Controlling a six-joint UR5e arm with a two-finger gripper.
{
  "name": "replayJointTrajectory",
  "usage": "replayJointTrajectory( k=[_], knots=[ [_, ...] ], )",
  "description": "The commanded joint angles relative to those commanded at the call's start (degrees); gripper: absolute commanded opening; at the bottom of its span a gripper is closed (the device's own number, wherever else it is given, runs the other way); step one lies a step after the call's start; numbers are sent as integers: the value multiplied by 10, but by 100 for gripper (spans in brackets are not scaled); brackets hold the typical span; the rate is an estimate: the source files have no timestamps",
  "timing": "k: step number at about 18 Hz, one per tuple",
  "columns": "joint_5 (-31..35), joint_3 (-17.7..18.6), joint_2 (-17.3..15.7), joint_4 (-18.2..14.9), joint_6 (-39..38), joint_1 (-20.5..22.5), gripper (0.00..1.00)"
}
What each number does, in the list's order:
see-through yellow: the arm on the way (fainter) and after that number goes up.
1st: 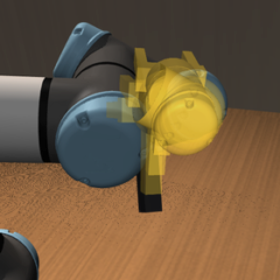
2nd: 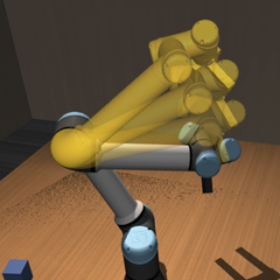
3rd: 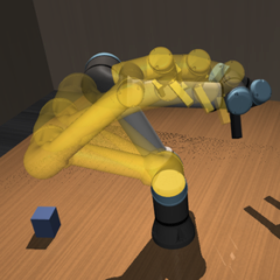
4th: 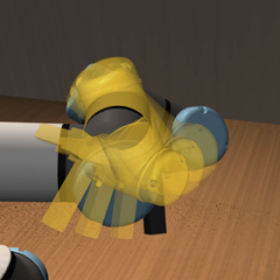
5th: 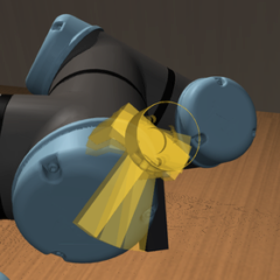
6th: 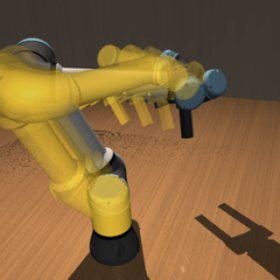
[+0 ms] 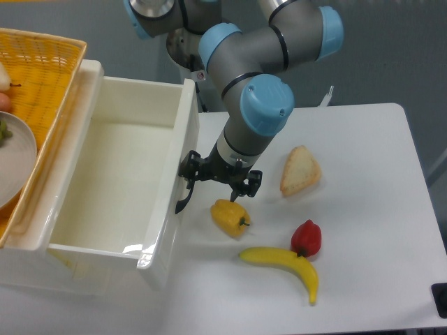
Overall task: Slide the top white drawer open
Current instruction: 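Continue pulling the drawer out to its full extension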
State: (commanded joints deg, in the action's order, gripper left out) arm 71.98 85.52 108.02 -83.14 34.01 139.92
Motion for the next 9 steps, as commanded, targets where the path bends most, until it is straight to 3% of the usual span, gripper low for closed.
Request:
replayJointTrajectory(
  k=[9],
  knots=[
    [-28,3,7,-18,-4,4,100]
  ],
)
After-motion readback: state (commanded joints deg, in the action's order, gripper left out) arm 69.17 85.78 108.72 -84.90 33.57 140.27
